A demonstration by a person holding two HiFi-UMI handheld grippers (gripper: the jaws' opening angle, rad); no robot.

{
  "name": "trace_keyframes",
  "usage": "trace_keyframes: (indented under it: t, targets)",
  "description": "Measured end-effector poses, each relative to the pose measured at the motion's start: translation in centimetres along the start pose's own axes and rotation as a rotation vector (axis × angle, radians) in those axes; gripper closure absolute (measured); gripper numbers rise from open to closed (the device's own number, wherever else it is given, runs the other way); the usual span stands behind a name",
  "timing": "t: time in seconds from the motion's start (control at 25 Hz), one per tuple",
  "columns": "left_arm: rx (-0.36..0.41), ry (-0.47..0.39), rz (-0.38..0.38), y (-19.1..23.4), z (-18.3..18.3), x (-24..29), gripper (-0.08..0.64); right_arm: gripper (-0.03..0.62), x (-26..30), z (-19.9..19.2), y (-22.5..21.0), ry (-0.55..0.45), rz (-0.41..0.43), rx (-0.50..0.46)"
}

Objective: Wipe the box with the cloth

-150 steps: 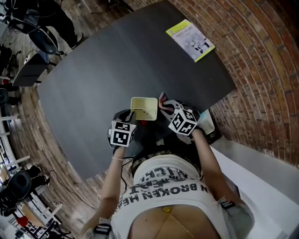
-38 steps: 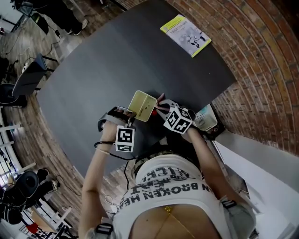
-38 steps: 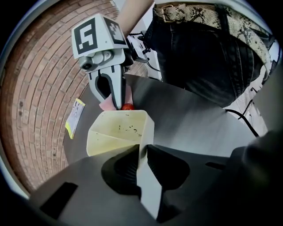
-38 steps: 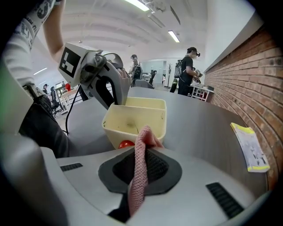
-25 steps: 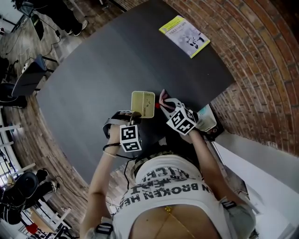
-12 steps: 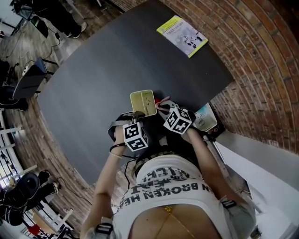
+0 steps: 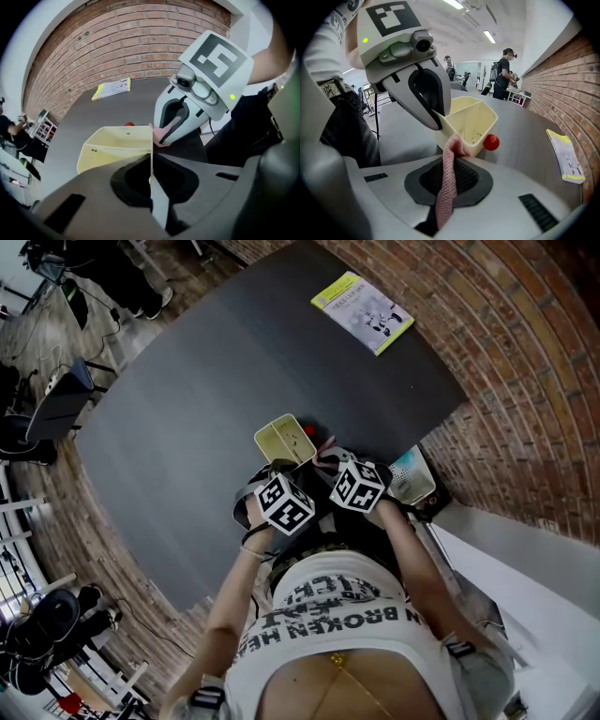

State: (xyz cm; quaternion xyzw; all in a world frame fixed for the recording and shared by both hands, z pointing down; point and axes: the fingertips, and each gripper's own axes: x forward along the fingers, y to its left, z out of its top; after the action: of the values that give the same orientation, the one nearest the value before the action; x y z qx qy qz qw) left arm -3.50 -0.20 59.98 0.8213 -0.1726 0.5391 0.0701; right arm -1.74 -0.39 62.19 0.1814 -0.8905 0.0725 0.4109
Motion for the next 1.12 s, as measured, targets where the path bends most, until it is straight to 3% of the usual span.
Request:
trace_keyframes:
  t: [0.24, 0.36, 0.56, 0.68, 0.8, 1.12]
  targets:
    - [-0.099, 0.009, 0.014, 0.0, 1.3, 0.8, 0.540, 0.575, 0.3, 0.4, 0.1, -0.011, -0.010, -0.024]
    - [-0.088, -0.020, 0.007, -0.2, 1.5, 0.7, 0.540, 0.575, 0.3, 0.4, 0.1, -0.017, -0.002, -0.013]
    - [-0.015, -0.176, -0.034, -0.6, 2.3, -2.0, 0.489, 0.575, -0.6, -0.2, -0.6, -0.015, -0.017, 0.017]
    - [0.081, -0.203, -0.014, 1.0, 1.5, -3.8, 0.477, 0.575, -1.1, -0.6, -1.0, -0.021, -0.026, 0.046]
    - [0.221, -0.152, 0.029, 3.3, -0.4, -4.2, 0.463, 0.575, -1.1, -0.8, -1.0, -0.017, -0.030, 0.060]
    - [0.756, 0.057, 0.129, 7.4, -3.0, -3.4, 0.449, 0.575, -1.1, -1.2, -0.8, -0.001, -0.046, 0.080]
